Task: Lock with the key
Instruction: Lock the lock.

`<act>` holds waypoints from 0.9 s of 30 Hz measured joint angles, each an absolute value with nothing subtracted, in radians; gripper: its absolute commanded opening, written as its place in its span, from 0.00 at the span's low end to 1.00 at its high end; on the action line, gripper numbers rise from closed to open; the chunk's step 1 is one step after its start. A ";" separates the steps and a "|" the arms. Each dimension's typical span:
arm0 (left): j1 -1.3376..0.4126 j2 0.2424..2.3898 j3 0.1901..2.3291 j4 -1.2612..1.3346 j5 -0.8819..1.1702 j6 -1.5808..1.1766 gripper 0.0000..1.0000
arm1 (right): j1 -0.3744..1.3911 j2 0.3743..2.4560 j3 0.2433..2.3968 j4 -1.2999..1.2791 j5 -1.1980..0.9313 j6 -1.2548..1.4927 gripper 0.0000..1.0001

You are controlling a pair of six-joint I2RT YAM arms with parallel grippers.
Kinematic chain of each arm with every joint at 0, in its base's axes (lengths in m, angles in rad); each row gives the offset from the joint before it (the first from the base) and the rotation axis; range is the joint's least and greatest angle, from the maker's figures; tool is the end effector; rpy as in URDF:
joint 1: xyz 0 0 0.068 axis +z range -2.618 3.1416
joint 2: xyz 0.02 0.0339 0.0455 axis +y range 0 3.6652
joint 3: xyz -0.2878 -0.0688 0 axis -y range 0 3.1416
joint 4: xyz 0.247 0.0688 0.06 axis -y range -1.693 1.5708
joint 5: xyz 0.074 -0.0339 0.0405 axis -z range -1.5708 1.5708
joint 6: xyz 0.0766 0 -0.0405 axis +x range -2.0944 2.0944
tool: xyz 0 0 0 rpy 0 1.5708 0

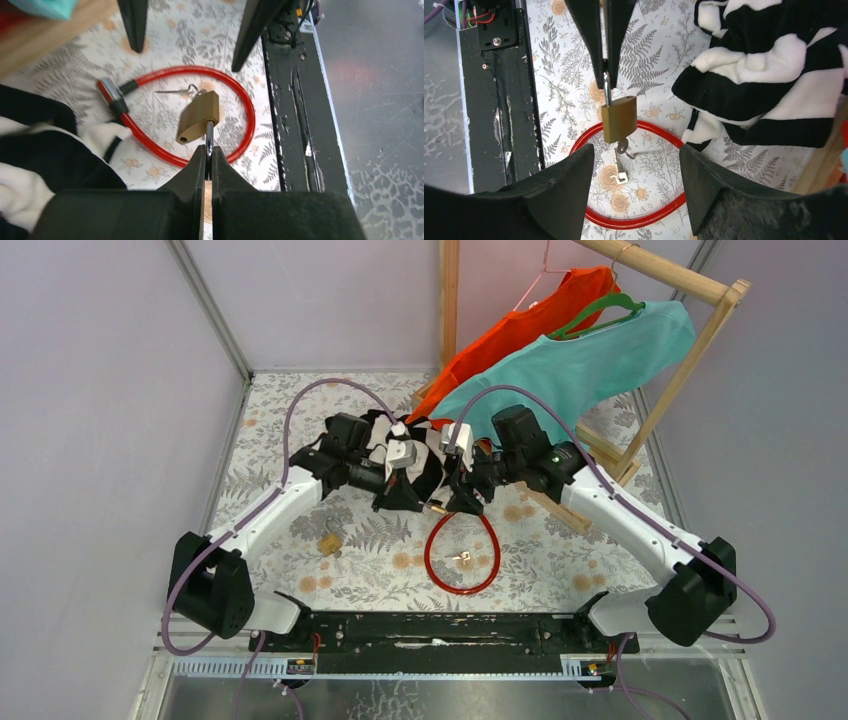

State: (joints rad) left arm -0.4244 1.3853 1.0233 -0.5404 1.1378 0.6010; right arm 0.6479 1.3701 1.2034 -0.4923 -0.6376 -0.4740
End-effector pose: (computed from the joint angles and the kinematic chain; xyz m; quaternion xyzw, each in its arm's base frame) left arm 0.2310 -0.1807 0.2817 0.5444 0.6069 -0.4825 0.3201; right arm 0.2303 0.2315 0.3307 -0.5704 0.6485 0.3167 0.3921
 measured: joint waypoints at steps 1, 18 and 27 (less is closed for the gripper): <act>-0.424 1.385 1.042 -0.540 1.138 0.599 0.00 | 0.648 1.361 1.207 -0.497 -0.636 -0.483 0.70; -0.425 1.302 1.020 -0.011 1.194 -0.034 0.00 | 0.636 1.280 1.237 -0.528 -0.625 -0.512 0.61; -0.427 1.302 0.913 0.226 1.194 -0.245 0.00 | 0.636 1.293 1.246 -0.509 -0.656 -0.474 0.31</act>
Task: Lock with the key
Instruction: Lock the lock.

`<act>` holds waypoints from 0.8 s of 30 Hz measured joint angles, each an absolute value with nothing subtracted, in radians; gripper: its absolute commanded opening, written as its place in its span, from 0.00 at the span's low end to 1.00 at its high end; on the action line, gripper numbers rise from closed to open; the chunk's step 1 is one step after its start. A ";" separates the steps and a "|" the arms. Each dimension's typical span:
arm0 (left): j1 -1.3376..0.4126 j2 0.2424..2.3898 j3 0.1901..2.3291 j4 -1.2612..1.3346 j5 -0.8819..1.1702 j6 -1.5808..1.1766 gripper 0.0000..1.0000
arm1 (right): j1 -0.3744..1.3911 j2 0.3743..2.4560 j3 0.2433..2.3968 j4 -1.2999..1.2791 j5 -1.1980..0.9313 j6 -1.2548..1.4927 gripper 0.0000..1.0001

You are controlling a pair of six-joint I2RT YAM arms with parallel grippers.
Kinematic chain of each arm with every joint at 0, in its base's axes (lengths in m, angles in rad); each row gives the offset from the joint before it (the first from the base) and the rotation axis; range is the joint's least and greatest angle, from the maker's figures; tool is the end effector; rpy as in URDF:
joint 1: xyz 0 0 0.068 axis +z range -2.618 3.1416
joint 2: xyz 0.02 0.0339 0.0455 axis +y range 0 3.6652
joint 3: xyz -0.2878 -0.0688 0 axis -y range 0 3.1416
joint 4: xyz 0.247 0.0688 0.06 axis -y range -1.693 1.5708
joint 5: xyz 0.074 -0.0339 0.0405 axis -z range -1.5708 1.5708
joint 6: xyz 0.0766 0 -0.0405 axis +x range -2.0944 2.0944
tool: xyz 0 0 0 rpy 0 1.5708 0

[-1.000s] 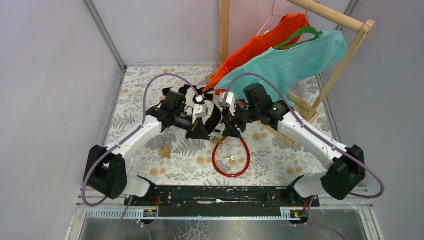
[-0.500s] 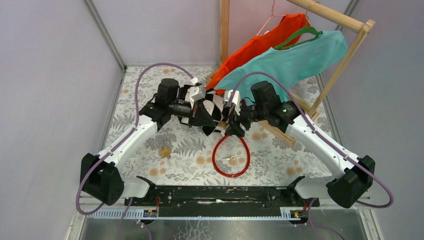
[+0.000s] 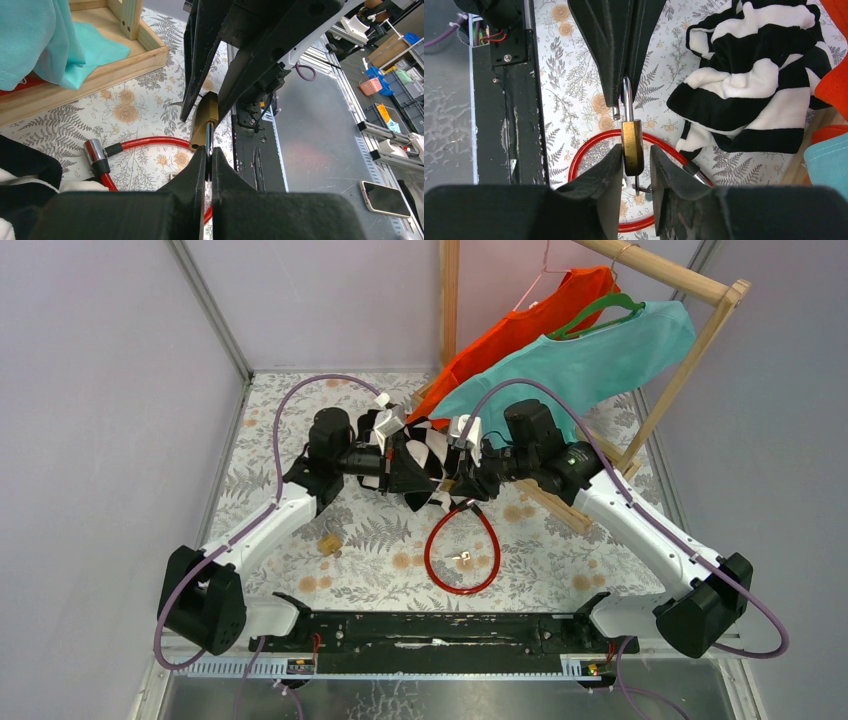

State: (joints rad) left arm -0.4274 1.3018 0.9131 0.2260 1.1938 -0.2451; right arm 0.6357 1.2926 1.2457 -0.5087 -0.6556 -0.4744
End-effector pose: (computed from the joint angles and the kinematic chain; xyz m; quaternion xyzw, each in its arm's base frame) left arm 0.2396 -0.1874 0.3363 0.4197 0.5947 -0.5811 0.3640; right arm 0.2177 0.2186 0.3675 -0.5690 0.6207 0.3175 0.4360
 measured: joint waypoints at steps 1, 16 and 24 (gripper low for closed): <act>-0.427 1.302 0.908 0.239 1.193 -0.257 0.00 | 0.636 1.293 1.246 -0.509 -0.657 -0.472 0.32; -0.432 1.302 0.874 0.345 1.189 -0.316 0.00 | 0.625 1.314 1.246 -0.492 -0.733 -0.424 0.00; -0.458 1.302 0.872 0.326 1.185 -0.234 0.00 | 0.606 1.331 1.246 -0.517 -0.795 -0.369 0.00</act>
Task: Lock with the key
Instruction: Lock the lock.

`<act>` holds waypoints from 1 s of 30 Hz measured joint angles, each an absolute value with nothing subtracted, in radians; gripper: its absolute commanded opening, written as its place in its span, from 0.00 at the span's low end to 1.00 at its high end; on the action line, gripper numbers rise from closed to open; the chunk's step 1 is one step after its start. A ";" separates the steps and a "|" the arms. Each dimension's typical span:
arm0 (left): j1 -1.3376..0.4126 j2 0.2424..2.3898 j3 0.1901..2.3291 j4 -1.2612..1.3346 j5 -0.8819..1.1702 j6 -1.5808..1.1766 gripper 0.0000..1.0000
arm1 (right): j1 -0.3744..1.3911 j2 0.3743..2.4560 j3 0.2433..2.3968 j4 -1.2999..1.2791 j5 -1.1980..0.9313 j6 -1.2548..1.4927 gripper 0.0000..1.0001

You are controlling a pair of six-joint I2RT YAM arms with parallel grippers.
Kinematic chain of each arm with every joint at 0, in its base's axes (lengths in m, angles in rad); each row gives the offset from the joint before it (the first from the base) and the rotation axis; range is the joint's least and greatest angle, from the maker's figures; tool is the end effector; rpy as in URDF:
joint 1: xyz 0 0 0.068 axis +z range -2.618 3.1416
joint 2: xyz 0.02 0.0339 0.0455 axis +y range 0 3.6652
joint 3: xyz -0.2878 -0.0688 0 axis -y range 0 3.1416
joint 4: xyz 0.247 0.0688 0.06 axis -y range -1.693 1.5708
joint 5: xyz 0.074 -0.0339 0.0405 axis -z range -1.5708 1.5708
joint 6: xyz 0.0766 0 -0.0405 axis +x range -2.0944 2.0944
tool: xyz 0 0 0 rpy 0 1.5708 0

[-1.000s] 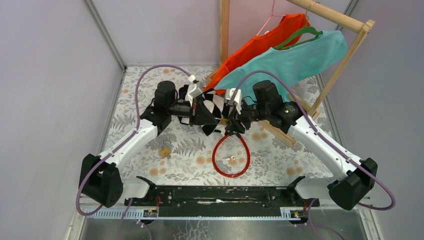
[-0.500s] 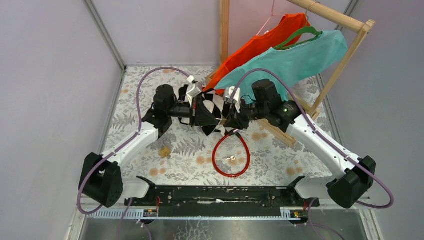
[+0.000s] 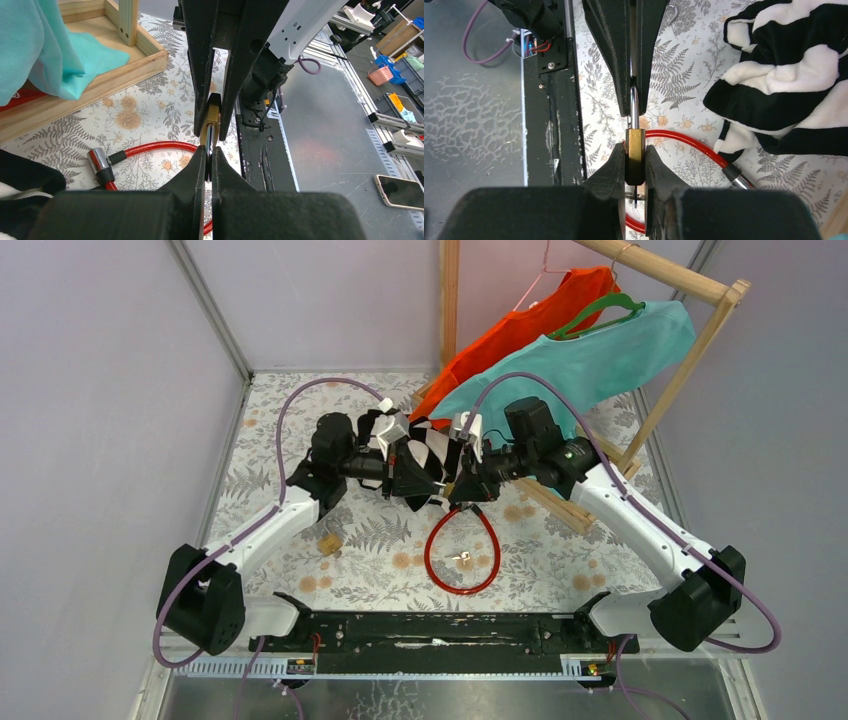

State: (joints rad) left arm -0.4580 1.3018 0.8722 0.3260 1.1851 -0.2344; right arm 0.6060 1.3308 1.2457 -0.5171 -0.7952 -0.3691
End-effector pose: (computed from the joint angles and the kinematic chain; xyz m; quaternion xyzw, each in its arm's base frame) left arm 0.2335 -0.1942 0.3320 0.4403 0.5706 -0.5787 0.3817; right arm 0.2220 0.2204 0.3595 -0.5415 0.6364 0.3910 0.3858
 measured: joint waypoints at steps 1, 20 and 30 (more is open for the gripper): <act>-0.461 1.302 0.872 0.324 1.185 -0.232 0.00 | 0.605 1.331 1.246 -0.524 -0.799 -0.365 0.00; -0.465 1.354 0.759 0.598 1.147 -0.457 0.00 | 0.588 1.392 1.246 -0.549 -0.832 -0.243 0.00; -0.466 1.391 0.714 0.756 1.122 -0.586 0.00 | 0.582 1.409 1.251 -0.553 -0.827 -0.199 0.00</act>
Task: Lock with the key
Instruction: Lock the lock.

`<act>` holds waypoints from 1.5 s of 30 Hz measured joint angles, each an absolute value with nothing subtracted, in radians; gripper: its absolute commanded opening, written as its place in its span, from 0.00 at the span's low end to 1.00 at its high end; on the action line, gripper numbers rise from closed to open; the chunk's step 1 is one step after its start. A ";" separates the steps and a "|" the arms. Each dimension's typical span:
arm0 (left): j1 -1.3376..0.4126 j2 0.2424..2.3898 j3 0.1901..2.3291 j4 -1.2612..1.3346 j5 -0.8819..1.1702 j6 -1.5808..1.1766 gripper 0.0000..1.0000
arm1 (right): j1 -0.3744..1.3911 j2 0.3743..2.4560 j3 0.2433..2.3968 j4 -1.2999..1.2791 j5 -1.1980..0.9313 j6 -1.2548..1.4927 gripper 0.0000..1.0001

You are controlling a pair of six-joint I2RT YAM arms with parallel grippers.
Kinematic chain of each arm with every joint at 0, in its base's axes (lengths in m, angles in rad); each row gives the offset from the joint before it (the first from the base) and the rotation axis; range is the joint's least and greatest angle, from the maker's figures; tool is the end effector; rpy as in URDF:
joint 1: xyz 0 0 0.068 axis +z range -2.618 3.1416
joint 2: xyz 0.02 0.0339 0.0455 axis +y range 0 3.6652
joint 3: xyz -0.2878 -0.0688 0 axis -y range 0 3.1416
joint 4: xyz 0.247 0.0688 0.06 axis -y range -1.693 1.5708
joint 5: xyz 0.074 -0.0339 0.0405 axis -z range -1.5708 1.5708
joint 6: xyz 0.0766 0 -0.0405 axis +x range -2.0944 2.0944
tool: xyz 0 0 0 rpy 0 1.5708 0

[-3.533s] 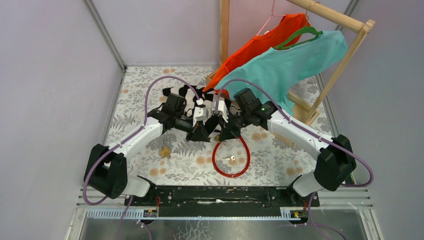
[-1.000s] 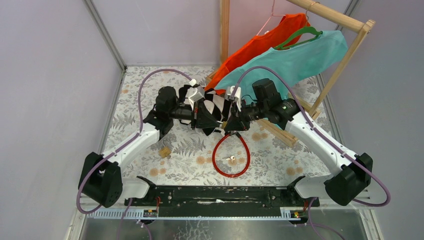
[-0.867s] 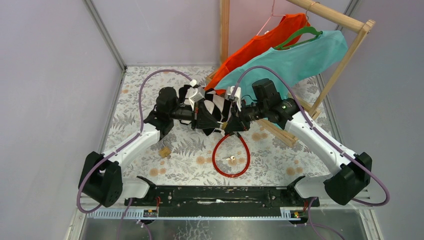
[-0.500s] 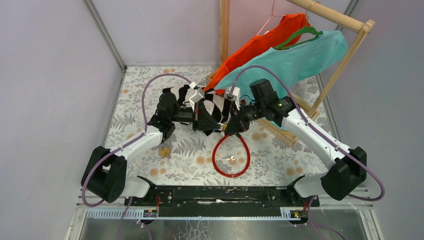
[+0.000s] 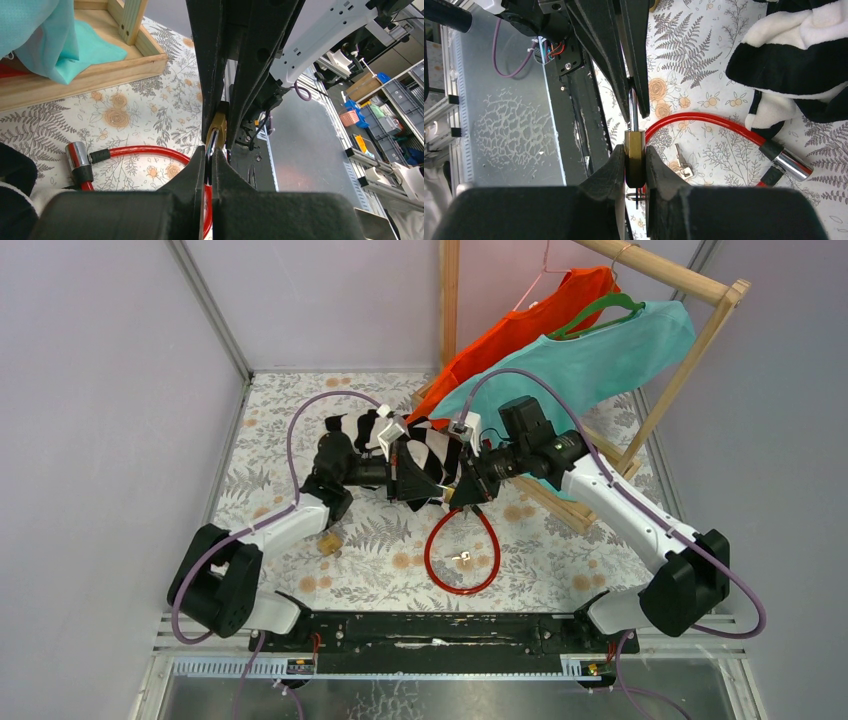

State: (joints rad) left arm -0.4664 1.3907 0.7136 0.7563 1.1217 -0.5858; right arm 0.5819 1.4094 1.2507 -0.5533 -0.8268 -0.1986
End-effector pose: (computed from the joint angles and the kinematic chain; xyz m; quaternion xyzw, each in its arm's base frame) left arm 0.2418 -0.1990 0.2971 0.3557 0.5969 -0.6245 0.3567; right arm 0.2384 0.2243 0.3355 -0.4714 0.7064 0.4312 0.3047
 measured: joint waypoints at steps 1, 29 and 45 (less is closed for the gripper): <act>-0.467 1.393 0.713 0.767 1.118 -0.593 0.00 | 0.581 1.411 1.256 -0.561 -0.825 -0.196 0.00; -0.568 1.443 0.713 0.809 1.168 -0.612 0.07 | 0.580 1.428 1.316 -0.811 -0.841 -0.263 0.00; -0.574 1.364 0.783 0.517 1.213 -0.305 0.59 | 0.602 1.316 1.236 -0.711 -0.746 -0.550 0.00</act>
State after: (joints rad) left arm -0.5743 1.3640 0.7830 0.5175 1.2133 -0.3046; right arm 0.6022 1.3159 1.2362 -0.7113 -0.7456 -0.5495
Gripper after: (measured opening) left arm 0.514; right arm 0.188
